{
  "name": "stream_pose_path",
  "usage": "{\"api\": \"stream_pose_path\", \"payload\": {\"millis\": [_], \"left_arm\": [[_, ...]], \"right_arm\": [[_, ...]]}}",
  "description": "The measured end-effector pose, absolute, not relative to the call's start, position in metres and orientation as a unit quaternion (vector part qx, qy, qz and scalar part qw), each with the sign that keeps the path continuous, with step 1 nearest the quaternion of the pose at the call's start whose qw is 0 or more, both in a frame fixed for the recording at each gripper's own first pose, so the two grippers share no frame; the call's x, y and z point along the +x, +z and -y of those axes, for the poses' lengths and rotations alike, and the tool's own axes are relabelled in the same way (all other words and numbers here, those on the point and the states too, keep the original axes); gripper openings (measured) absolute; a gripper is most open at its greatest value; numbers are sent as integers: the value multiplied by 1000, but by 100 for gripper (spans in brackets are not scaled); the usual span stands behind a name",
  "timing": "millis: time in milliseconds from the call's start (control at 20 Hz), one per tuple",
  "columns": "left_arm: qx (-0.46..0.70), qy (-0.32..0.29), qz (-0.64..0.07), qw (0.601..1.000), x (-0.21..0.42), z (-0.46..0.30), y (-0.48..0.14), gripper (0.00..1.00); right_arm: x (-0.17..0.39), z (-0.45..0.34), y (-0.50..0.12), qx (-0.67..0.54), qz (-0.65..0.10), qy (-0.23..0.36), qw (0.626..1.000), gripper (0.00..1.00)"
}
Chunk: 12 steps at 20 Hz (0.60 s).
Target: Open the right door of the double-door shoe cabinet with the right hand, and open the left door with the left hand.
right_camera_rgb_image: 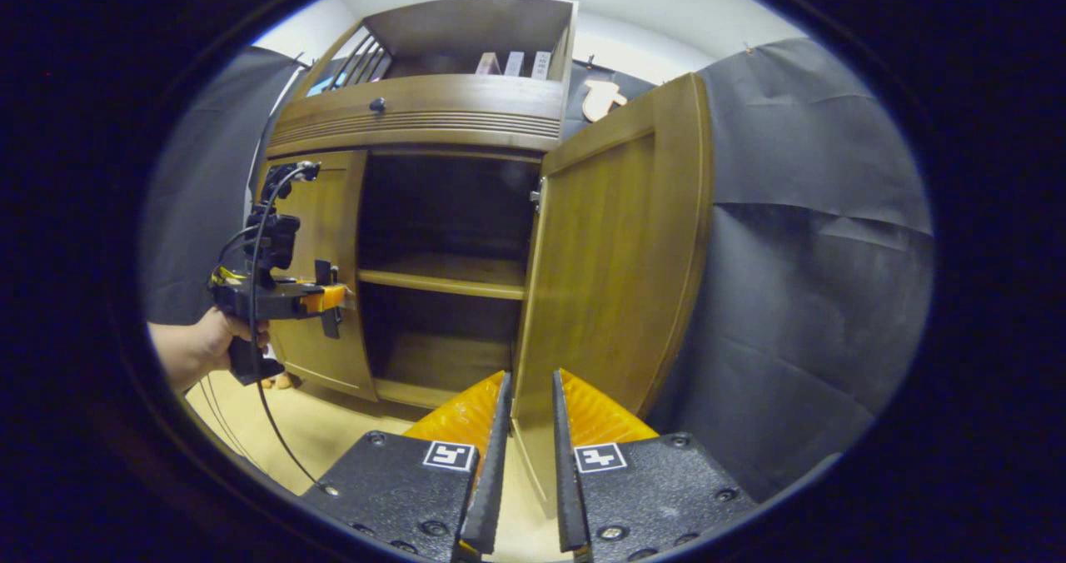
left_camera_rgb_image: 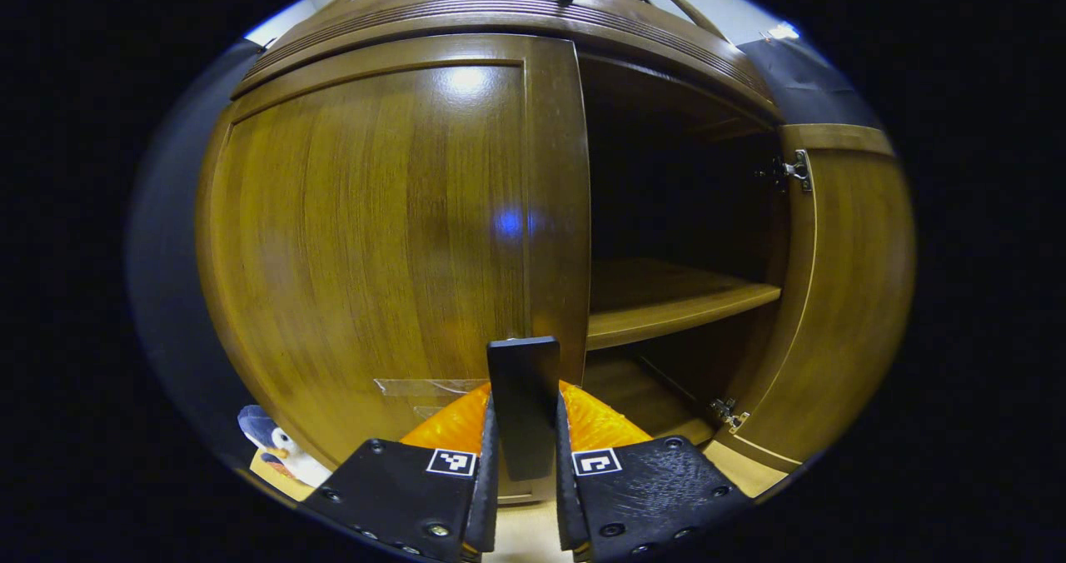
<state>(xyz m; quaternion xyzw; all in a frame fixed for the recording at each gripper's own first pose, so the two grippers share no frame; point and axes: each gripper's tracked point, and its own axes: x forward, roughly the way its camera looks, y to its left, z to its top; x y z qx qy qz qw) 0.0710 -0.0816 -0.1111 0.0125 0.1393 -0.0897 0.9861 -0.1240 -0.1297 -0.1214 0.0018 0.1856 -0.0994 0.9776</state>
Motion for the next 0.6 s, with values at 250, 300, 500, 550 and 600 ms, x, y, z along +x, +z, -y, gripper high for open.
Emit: {"api": "stream_pose_path", "payload": {"millis": [250, 300, 500, 550, 600], "left_arm": [[16, -95, -143, 985, 64, 80, -110, 28], [14, -95, -145, 985, 62, 80, -109, 28], [3, -94, -158, 983, 44, 78, -111, 28], [1, -94, -159, 983, 43, 78, -111, 28], [-2, -91, -161, 983, 39, 77, -111, 28]], "right_arm": [[-108, 121, -122, 1, -182, -79, 980, 30], [-105, 120, -123, 2, -181, -76, 981, 30], [-94, 109, -138, 10, -190, -59, 980, 30], [-90, 104, -139, 10, -192, -50, 980, 31], [-85, 99, -139, 8, -191, -42, 981, 31]]}}
